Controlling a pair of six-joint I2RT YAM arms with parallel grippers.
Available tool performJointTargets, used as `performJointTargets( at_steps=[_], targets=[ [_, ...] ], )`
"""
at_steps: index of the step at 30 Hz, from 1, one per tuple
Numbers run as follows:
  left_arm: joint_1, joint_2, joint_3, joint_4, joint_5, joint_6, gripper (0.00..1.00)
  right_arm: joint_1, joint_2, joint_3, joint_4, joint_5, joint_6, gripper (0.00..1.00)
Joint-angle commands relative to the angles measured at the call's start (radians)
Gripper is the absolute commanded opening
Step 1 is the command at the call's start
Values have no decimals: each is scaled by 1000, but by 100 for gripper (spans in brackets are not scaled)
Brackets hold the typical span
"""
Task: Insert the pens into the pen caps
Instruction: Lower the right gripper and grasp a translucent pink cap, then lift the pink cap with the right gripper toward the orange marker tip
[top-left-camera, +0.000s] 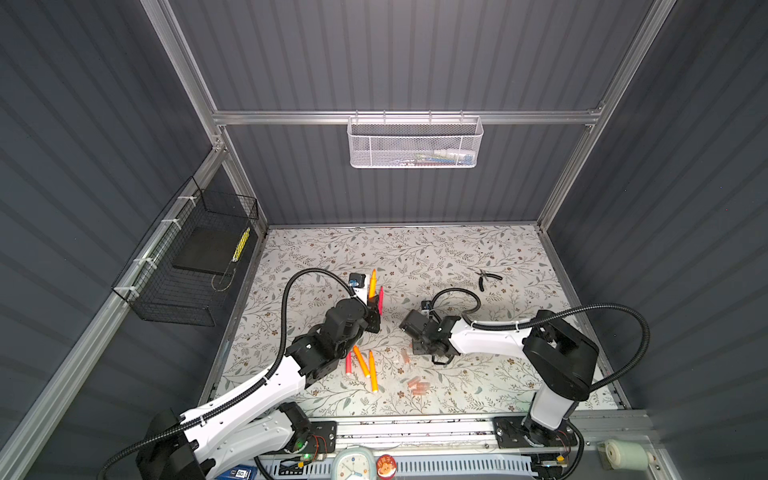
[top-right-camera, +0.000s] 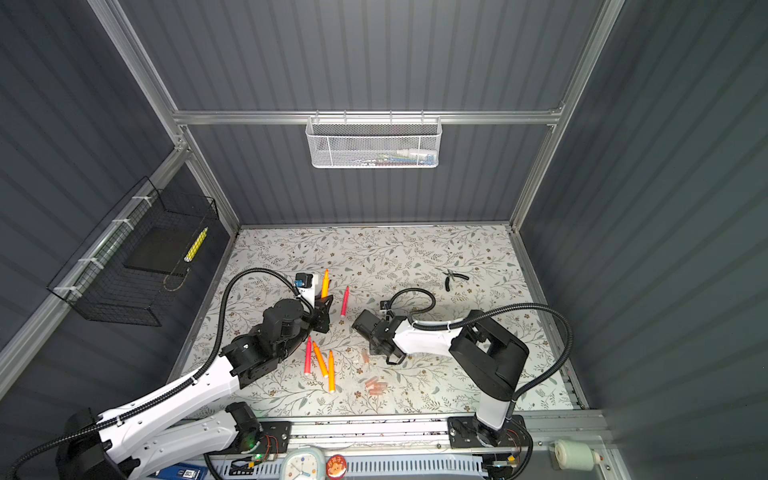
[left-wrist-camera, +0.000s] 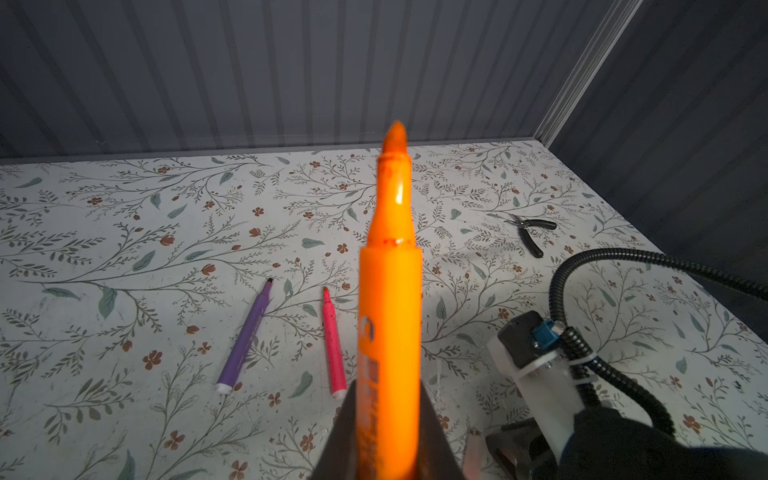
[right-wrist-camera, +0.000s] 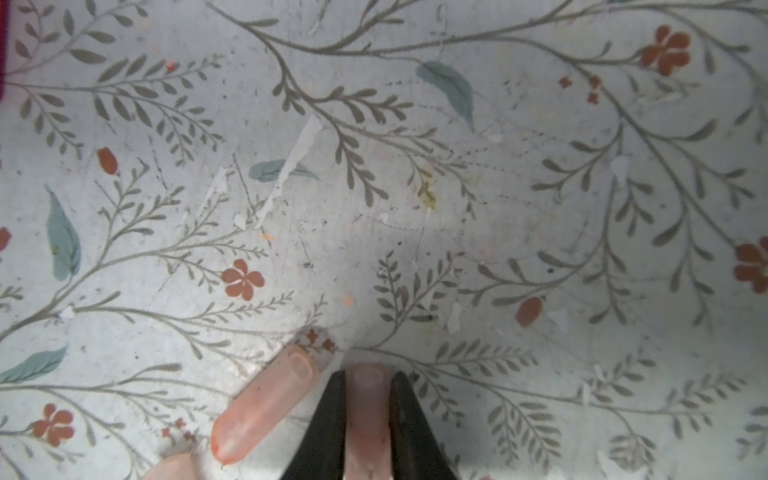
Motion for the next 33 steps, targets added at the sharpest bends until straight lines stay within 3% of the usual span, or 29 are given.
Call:
performJointTargets(
  at_steps=[1,8,11,16,23,26,33],
  targets=[
    [4,-7,-4,6,-19,-15,0,-10,4,-35,-26,-2,15,16],
    [3,-5,-42,47,-95,-94,0,-53,-139,-127,98,-28,20,10],
    [3,-13,-60,79,-79,-107,0,-81,-254,-181,150,-30,2,10],
    [3,19,-21,103,122,-51,0,-138,-498,-265,228,-57,-21,8],
    [0,185,-27,363,614,-44,0,-275,-785,-414,538,-255,-43,5],
    [-3,231,-28,433,677,-78,0,-281,-866,-427,598,-268,-55,4],
    [-19,267,-73,577,681,-138,0,-281,-963,-472,771,-273,-47,2]
  ],
)
